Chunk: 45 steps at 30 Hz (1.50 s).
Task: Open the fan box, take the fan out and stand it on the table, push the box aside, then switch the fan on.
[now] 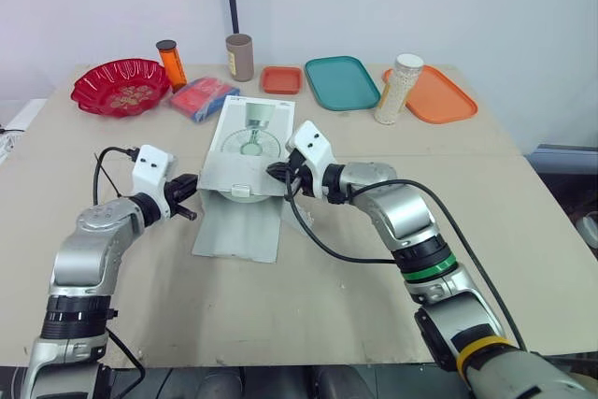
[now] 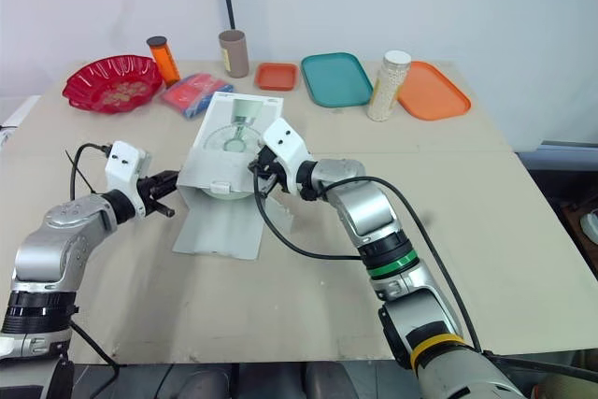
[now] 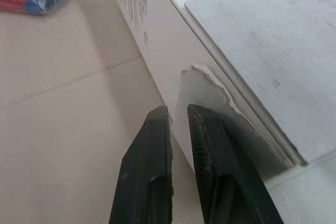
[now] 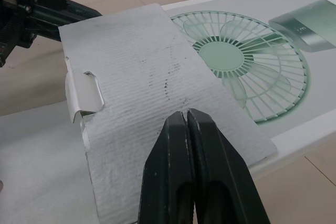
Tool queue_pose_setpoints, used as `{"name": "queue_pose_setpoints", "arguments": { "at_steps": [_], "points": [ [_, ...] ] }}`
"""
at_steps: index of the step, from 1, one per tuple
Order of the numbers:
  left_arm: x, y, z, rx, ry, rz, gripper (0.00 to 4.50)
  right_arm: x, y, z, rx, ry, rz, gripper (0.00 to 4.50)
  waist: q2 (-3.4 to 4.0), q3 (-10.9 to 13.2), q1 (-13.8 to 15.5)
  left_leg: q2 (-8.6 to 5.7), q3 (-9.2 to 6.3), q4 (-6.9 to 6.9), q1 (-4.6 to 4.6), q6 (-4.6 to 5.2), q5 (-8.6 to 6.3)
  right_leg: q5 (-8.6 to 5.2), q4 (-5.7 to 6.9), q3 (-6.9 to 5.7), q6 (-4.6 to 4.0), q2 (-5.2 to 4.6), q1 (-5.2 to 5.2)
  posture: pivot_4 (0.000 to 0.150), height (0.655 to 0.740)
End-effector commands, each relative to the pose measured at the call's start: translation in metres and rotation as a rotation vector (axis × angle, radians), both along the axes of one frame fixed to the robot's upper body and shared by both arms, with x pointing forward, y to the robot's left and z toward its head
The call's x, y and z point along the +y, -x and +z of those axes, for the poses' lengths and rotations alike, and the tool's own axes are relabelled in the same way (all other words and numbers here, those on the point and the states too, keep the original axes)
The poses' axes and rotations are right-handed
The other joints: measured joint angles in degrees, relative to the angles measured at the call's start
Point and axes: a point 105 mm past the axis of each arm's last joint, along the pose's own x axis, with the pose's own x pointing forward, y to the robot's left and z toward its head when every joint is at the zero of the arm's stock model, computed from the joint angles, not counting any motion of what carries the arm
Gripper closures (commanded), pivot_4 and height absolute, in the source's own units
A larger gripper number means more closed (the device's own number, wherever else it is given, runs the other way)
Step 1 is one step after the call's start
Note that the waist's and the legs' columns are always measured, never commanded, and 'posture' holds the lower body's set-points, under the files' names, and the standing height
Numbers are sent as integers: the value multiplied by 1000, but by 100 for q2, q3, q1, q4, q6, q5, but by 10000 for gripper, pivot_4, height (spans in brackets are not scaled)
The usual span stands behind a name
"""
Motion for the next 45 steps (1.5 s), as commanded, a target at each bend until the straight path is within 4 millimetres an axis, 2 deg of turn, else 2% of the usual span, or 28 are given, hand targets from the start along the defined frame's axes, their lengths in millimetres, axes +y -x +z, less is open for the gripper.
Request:
{"name": "queue_pose_setpoints", "arguments": {
  "at_steps": [1, 7, 12, 18, 23, 31, 36, 41, 44, 45],
  "points": [
    [6, 5, 13, -53, -13, 21, 38055, 0, 1, -12, 33, 31, -2, 44342, 0, 0, 0, 0, 0, 0, 0, 0, 0, 0, 0, 1, 0, 0, 1, 1500, 7400],
    [21, 15, 22, -81, 15, 87, 38055, 0, 0, -12, 31, 30, -1, 44342, 0, 0, 0, 1, 0, 0, 0, 0, 0, 0, 0, 1, 0, 0, 0, 1500, 7400],
    [17, 36, 25, -103, 22, 31, 38055, 1, 1, -9, 30, 24, 7, 44342, 0, 0, -1, 1, 1, -3, 1, 0, 0, 0, -3, 2, 0, -1, 0, 1500, 7400],
    [10, 47, 13, -61, 2, -35, 38055, -1, 4, -2, 31, 8, 19, 44342, 0, 0, 0, 0, 1, -2, 2, -1, 0, 0, -3, 1, 0, -2, 2, 1500, 7400],
    [2, 42, 2, -36, 7, -48, 38055, -7, 9, 2, 35, 5, 26, 44342, 1, 1, 4, -1, 1, -5, 0, -1, 0, 0, -7, 2, 0, -2, 1, 1500, 7400],
    [-14, 35, 2, -35, 16, -113, 38055, -7, 6, 0, 36, 12, 2, 44342, 1, 1, 4, -1, 1, -5, 1, -1, 0, 0, -6, 1, 0, -2, 1, 1500, 7400],
    [-34, 45, 7, -35, 75, -228, 38055, -5, 4, 5, 25, -9, -7, 44342, 1, 1, 7, -2, 1, -5, 0, -1, 0, 0, -7, 1, 0, -3, 1, 1500, 7400],
    [-55, 62, 4, -1, 127, -302, 38055, 4, 4, 16, 9, -52, 5, 44342, 0, 1, 13, -3, 1, -5, -1, -1, 0, 0, -7, 1, 0, -4, 1, 1500, 7400],
    [-59, 69, 2, -4, 103, -318, 38055, 7, 5, 16, 8, -56, 14, 44342, 0, 2, 6, -2, 1, -6, -3, -1, 0, -1, -7, 2, 1, -4, -1, 1500, 7400],
    [-53, 64, 2, -6, 103, -261, 38055, 7, 4, 15, 8, -49, 15, 44342, 1, 2, 5, -1, 1, -7, -3, -1, 0, -1, -7, 3, 1, -2, -2, 1500, 7400]
  ]
}}
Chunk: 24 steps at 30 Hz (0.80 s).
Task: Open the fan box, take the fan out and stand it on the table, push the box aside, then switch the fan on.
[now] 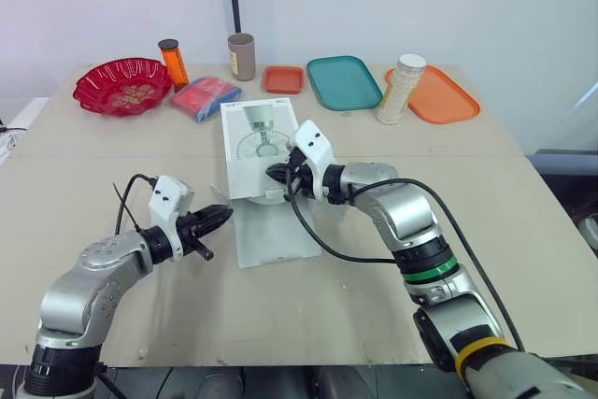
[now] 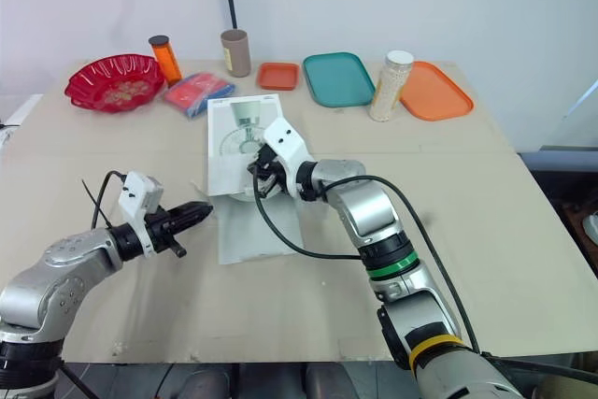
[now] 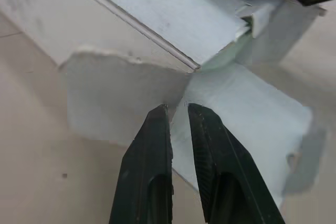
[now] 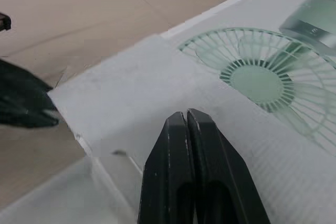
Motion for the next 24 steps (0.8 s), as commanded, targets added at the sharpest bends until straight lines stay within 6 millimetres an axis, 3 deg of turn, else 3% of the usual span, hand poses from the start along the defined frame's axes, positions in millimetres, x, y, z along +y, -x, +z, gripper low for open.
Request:
{"name": "queue_pose_setpoints", "arguments": {
  "at_steps": [1, 4, 8, 15, 24],
  "points": [
    [3, -2, 8, -51, -23, 64, 38055, 4, 0, 9, -30, -13, 16, 44342, 0, 0, 0, 0, 0, 0, 0, 0, 0, 0, 0, 1, 0, 0, 0, 1500, 7400],
    [9, -7, 7, -59, -32, 113, 38055, 4, -1, 5, -24, 5, 19, 44342, 0, 0, 1, 0, 0, 1, 3, 0, 0, 1, 1, 1, -1, 1, 1, 1500, 7400],
    [1, 1, 12, -57, -5, 44, 38055, 3, -1, 5, -25, 8, 22, 44342, 0, 0, 0, 0, 1, 0, 1, 0, 0, 0, 0, 1, -1, 0, 0, 1500, 7400],
    [-9, 1, 2, -24, -2, -4, 38055, 2, -3, 3, -26, 16, 23, 44342, 0, 0, 0, -1, 1, 0, 2, 0, 0, 0, 0, 1, -1, 1, 1, 1500, 7400],
    [-10, -23, -2, -46, -23, 55, 38055, 1, -2, 3, -29, 18, 20, 44342, 0, 0, 4, -1, 0, 0, 1, 0, 0, 1, 0, -1, -1, 1, 1, 1500, 7400]
  ]
}}
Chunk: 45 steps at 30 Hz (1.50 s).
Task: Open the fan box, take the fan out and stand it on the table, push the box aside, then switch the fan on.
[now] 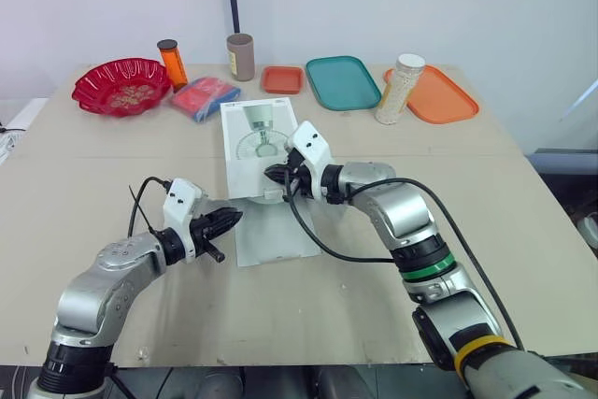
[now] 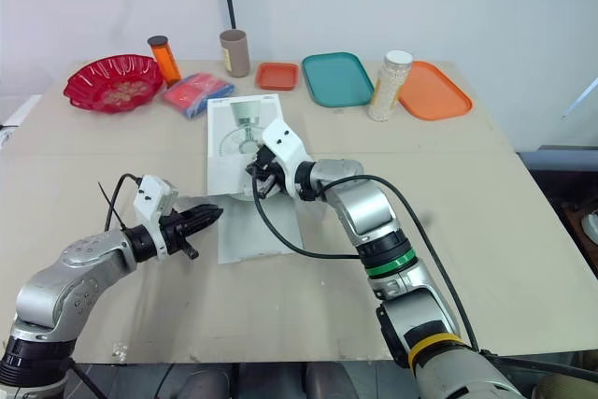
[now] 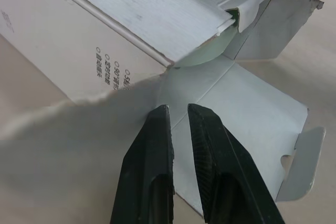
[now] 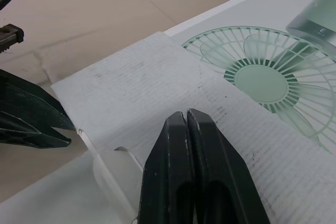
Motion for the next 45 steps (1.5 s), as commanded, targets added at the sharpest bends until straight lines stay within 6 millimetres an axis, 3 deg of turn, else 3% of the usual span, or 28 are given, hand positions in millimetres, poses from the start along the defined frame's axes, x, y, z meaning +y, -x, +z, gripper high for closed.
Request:
{"name": "queue_pose_setpoints", "arguments": {
  "at_steps": [1, 6, 14, 25, 28, 33, 37, 45],
  "points": [
    [5, -11, 9, -63, -29, 42, 38055, 0, 0, 5, -21, 2, 1, 44342, 0, 0, 1, 0, 0, 0, 0, 0, 0, 0, 0, 0, 0, 0, 0, 1500, 7400],
    [11, -30, 17, -100, -25, 78, 38055, -3, -1, 3, -18, 5, -12, 44342, 0, 0, 2, -1, 0, 0, 0, 0, 0, 0, 0, 0, 0, -1, 0, 1500, 7400],
    [18, -40, 24, -130, -38, 93, 38055, -4, -2, 2, -18, 2, -20, 44342, 0, 0, 0, -1, 0, 1, -1, -1, 1, 0, 0, 0, 0, -1, -1, 1500, 7400],
    [13, 22, 36, -107, -5, -66, 38055, -4, -2, 1, -7, -12, -38, 44342, 0, 0, -11, 2, 3, -5, 0, -2, 1, 0, -1, 5, 0, -2, -4, 1500, 7400],
    [1, 41, 36, -68, 56, -110, 38055, -6, -3, 0, -7, -2, -37, 44342, 0, 0, -9, 1, 2, -5, 1, -2, 1, 0, 0, 5, 0, -1, -1, 1500, 7400],
    [-7, 43, 21, 27, 199, -19, 38055, -7, -6, 0, -15, 13, -33, 44342, 0, 0, -4, 1, 4, -5, 1, -2, 1, -1, -1, 6, 1, -2, 0, 1500, 7400],
    [-7, 36, 11, 78, 328, 100, 27240, -8, -6, 2, -20, 22, -26, 45000, 0, -1, 1, 0, 2, 0, 2, -2, 1, 0, -1, 5, 1, -1, 4, 1500, 7400],
    [-8, 22, 1, 213, 689, 231, 619, -17, -8, 5, -34, 59, -26, 45000, -1, -1, 22, -1, 2, 2, 1, -1, 1, 0, -3, 4, 1, -1, 5, 1500, 7400]
  ]
}}
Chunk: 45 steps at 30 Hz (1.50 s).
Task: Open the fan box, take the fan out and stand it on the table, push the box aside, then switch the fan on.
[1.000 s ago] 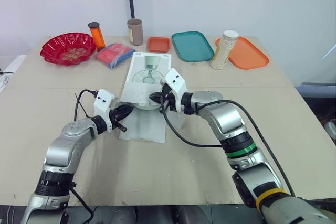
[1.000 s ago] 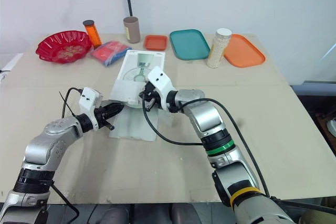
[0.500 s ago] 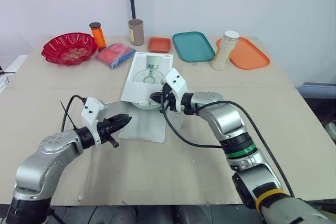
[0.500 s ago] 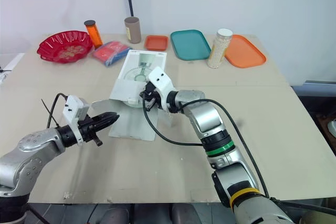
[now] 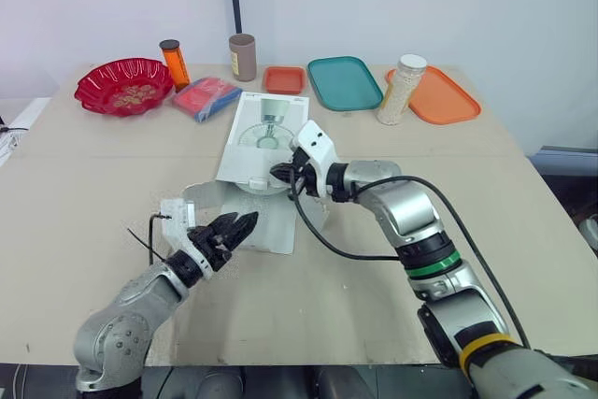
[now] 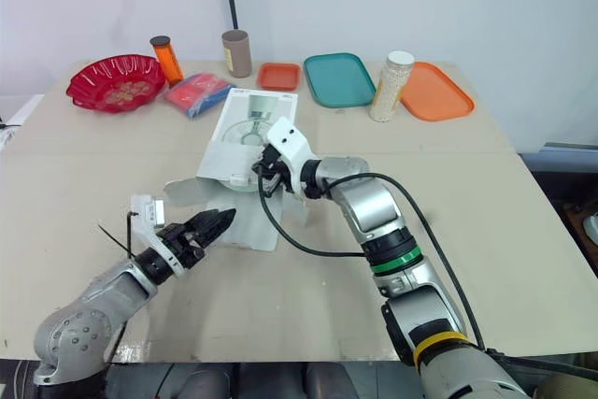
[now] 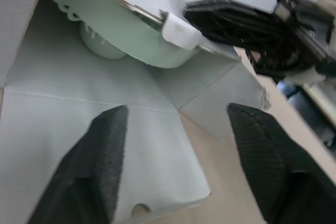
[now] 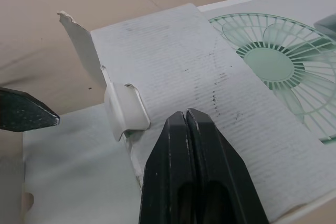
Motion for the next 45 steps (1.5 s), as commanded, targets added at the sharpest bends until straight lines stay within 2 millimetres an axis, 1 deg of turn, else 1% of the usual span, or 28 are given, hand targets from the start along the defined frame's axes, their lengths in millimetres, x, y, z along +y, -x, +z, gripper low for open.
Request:
{"name": "queue_pose_setpoints", "arguments": {
  "at_steps": [1, 5, 7, 12, 16, 20, 26, 33, 34, 35, 38, 39, 40, 41, 45],
  "points": [
    [8, -9, 2, 23, 112, 46, 619, -6, -3, 5, -21, 24, -13, 45000, 0, 0, 8, 0, 0, 0, 0, 0, 0, 0, 0, 0, 0, 0, 0, 1500, 7400],
    [5, -23, -6, 87, 198, 72, 619, -9, -4, 7, -24, 30, -17, 45000, -1, -1, 28, -2, -1, 4, 1, 0, 0, 0, 0, -1, 0, 0, 4, 1500, 7400],
    [-2, -31, -12, 128, 251, 68, 619, -11, -4, 9, -29, 37, -21, 45000, 0, -1, 58, -4, -1, 4, 1, 0, 0, -1, -2, -2, 2, -1, 6, 1500, 7400],
    [-12, -42, -12, 152, 316, 45, 619, -15, -5, 12, -35, 48, -29, 45000, -1, -1, 96, -5, -1, 4, 1, 0, 0, -1, -5, -2, 3, -1, 7, 1500, 7400],
    [-16, -48, -14, 163, 320, 47, 619, -14, -4, 13, -37, 42, -30, 45000, -1, -1, 105, -5, 0, 5, 2, -1, 1, -1, -4, -1, 3, -1, 8, 1500, 7400],
    [-18, -54, -7, 142, 332, 48, 619, -13, -2, 12, -33, 40, -30, 45000, -1, -1, 128, -5, 0, 6, 1, -2, 1, -1, -4, -1, 3, -2, 8, 1500, 7400],
    [-18, -54, -3, 127, 354, 32, 619, -13, -2, 10, -32, 37, -34, 45000, -1, -1, 128, -6, 0, 6, 1, -3, 1, -1, -6, -1, 4, -1, 7, 1500, 7400],
    [-20, -58, 5, 114, 405, 22, 619, -12, -1, 9, -32, 42, -32, 45000, -1, -1, 129, -6, -1, 6, 0, -4, 2, -2, -6, -1, 4, -1, 7, 1500, 7400],
    [-20, -58, 6, 115, 419, 21, 5655, -12, -1, 8, -32, 43, -32, 45000, -1, -1, 129, -6, -1, 6, 1, -4, 2, -2, -6, -1, 4, -1, 7, 1500, 7400],
    [-20, -58, 6, 118, 434, 21, 8151, -12, -1, 8, -33, 44, -32, 45000, -1, -1, 129, -6, -1, 5, 0, -4, 2, -2, -6, -1, 5, -1, 7, 1500, 7400],
    [-21, -57, 6, 134, 454, 4, 18487, -13, 0, 6, -32, 50, -31, 45000, -1, -1, 129, -6, 0, 6, 0, -4, 2, -2, -7, -1, 5, -1, 7, 1500, 7400],
    [-22, -56, 6, 139, 456, -1, 20931, -13, 0, 5, -32, 53, -31, 45000, -1, -1, 129, -6, -1, 5, 0, -4, 2, -2, -7, -1, 5, -1, 7, 1500, 7400],
    [-22, -56, 6, 139, 454, -6, 25145, -13, 0, 5, -31, 53, -32, 45000, -1, -1, 129, -6, -1, 5, 0, -4, 2, -2, -7, -1, 5, -1, 8, 1500, 7400],
    [-23, -55, 7, 136, 457, -15, 28302, -13, 0, 4, -31, 54, -32, 45000, -1, -1, 129, -6, 0, 5, 0, -4, 2, -2, -7, -1, 5, -2, 8, 1500, 7400],
    [-24, -54, 6, 159, 471, -23, 28302, -12, 1, 3, -30, 53, -30, 45000, -1, -1, 129, -6, -1, 6, 1, -6, 3, -2, -6, -1, 5, -1, 9, 1500, 7400]
  ]
}}
